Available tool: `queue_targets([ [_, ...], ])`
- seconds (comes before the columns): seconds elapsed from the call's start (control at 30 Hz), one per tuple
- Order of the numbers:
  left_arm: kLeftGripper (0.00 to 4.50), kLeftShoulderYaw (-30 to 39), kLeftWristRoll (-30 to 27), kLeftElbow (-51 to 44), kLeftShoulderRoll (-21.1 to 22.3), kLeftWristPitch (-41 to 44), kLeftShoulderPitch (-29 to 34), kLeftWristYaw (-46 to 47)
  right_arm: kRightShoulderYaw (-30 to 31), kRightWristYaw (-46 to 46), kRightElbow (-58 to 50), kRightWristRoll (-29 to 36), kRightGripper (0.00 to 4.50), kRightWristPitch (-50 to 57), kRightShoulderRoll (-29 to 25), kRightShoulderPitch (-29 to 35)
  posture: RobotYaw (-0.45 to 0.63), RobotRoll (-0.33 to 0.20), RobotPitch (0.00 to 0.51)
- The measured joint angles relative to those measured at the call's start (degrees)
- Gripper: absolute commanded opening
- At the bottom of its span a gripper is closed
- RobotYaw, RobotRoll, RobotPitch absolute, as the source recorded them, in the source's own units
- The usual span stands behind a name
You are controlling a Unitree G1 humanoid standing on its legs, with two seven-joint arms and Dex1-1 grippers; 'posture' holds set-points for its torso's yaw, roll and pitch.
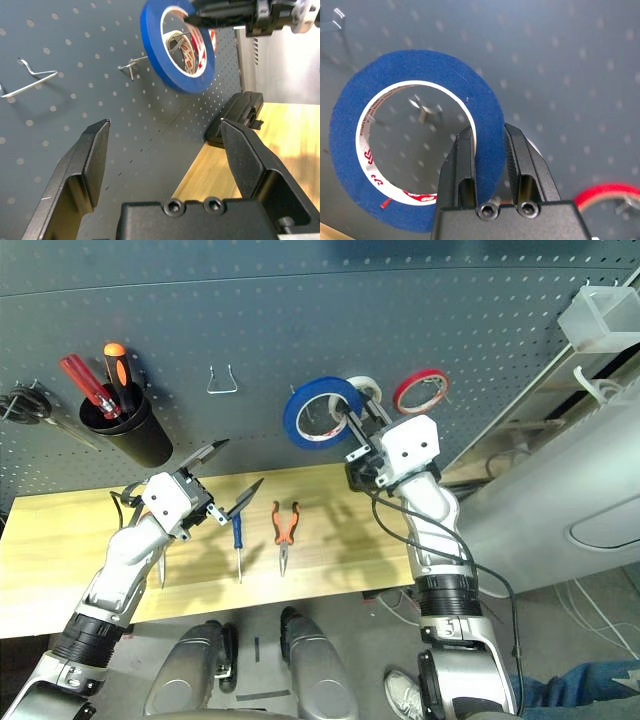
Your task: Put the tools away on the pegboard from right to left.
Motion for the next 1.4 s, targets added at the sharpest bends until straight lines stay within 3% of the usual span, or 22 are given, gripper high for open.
queue_targets([
  [0.33, 4.50, -0.06, 0.52, 0.29, -0.64, -0.29, -0.40, 0.62, 0.87, -5.01, 8.63, -2.89, 0.71, -3.39, 2.62, -5.71, 0.07, 0.000, 0.188],
  [0.7, 4.50, -0.82, -1.07, 0.29, -1.06, 1.74, 0.17, -1.10, 1.68, -2.26, 8.25, -3.14, 4.43, -7.04, 1.23, -2.97, 0.06, 0.000, 0.190],
  [1.07, 4.50, -1.89, -0.89, 0.38, -0.79, 2.60, 0.37, -1.40, 3.47, 1.57, 3.98, -3.01, 4.47, -7.10, 0.91, 9.78, 0.06, 0.000, 0.204],
  [1.4, 4.50, -3.24, 0.34, 1.50, 0.01, 5.53, 1.75, -2.18, 4.58, 4.46, 3.58, -0.74, 4.47, 8.03, 3.84, 11.85, 0.07, 0.000, 0.219],
])
